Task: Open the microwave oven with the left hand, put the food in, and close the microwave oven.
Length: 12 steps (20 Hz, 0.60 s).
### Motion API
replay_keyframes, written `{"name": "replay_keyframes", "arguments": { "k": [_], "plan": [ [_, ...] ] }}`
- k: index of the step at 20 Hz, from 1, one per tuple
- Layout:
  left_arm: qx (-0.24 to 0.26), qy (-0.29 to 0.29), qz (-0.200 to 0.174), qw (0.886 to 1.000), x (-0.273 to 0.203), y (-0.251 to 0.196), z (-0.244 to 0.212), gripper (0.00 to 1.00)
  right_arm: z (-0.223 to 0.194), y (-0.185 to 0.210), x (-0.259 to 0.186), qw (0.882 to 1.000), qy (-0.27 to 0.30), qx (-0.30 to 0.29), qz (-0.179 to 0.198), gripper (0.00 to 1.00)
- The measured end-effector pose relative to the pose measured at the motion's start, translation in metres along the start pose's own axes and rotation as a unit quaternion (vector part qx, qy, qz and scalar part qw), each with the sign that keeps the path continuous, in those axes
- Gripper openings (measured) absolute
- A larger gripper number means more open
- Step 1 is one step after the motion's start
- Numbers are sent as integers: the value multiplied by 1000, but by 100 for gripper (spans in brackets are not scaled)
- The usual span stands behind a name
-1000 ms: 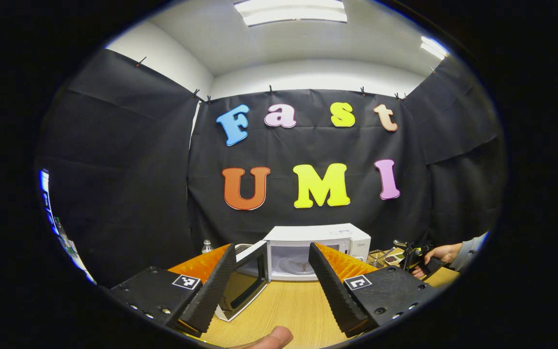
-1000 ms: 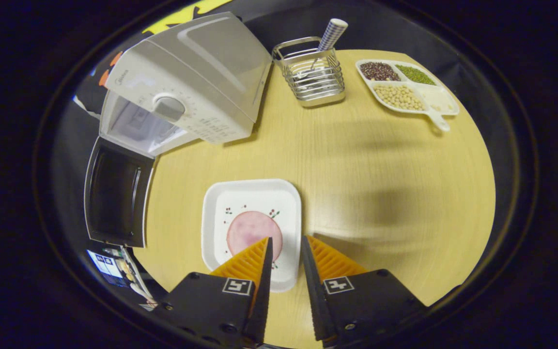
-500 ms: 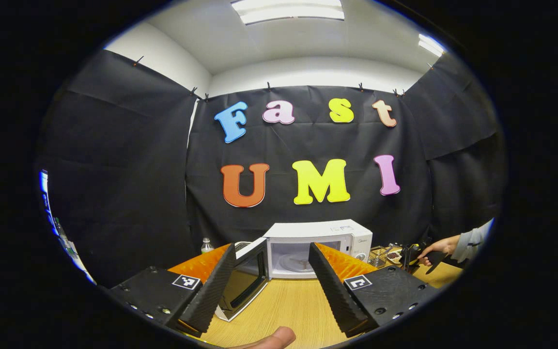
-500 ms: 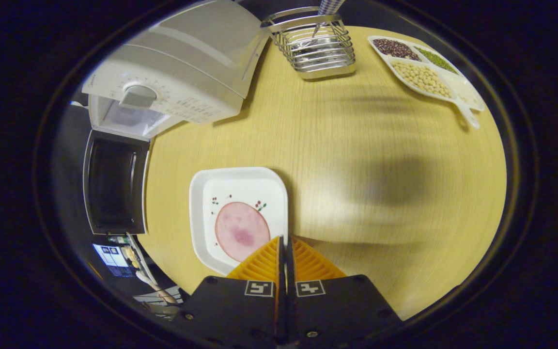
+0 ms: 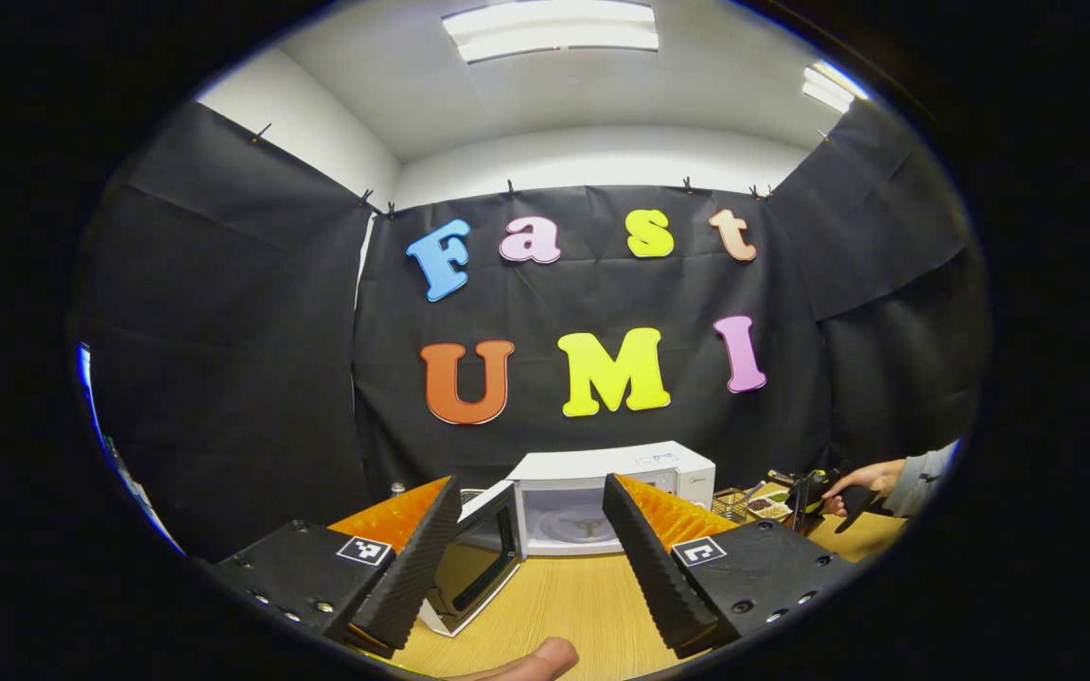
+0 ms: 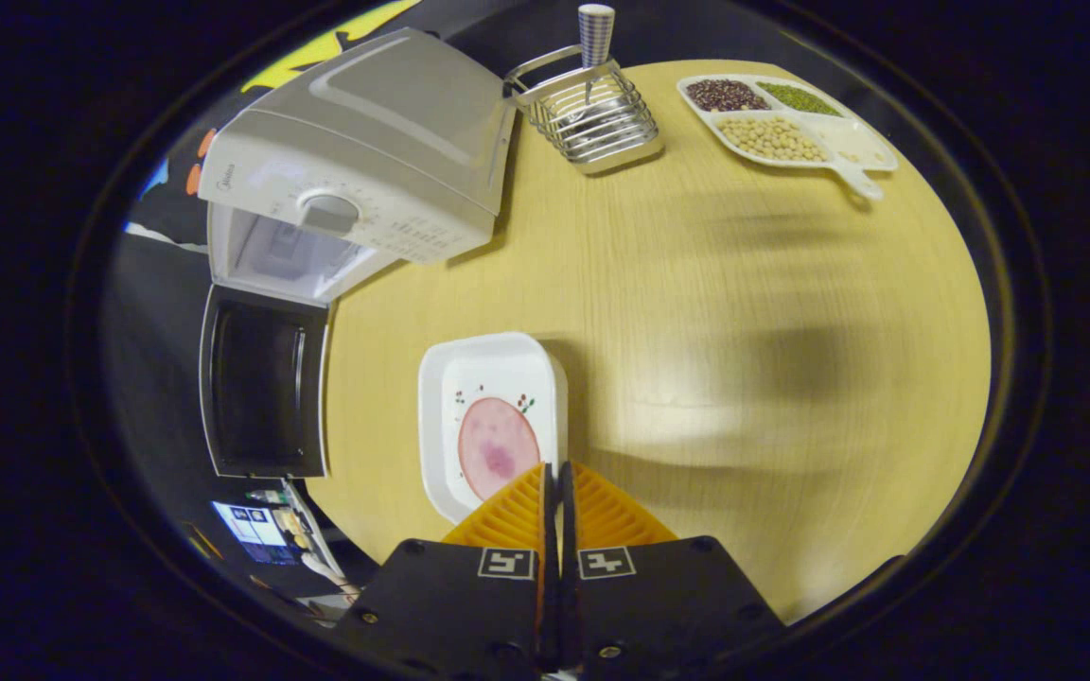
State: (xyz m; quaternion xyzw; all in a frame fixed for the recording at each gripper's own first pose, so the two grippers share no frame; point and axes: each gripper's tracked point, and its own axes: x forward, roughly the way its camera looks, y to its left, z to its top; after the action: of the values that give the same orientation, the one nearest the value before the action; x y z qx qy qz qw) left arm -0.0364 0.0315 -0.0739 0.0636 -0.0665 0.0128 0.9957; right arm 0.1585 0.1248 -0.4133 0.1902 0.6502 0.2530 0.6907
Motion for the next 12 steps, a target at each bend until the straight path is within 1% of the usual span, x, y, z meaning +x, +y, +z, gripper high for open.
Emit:
{"name": "replay_keyframes", "arguments": {
  "k": [4,5,6,9,12],
  "plan": [
    [-3,-2,-1,1000,-7,8,-2,93,-13,31,-9,999,-18,14,32,4],
    [-5,-2,-2,1000,-9,10,-3,95,-13,40,-9,998,-29,27,39,0],
    [-7,-2,-2,1000,-8,12,-4,95,-16,50,-9,997,-39,40,48,4],
    [3,0,1,1000,-7,25,-8,95,-23,76,-5,995,-73,52,52,4],
    [3,12,7,1000,-9,35,-17,95,-34,107,6,991,-87,70,69,4]
  ]
}}
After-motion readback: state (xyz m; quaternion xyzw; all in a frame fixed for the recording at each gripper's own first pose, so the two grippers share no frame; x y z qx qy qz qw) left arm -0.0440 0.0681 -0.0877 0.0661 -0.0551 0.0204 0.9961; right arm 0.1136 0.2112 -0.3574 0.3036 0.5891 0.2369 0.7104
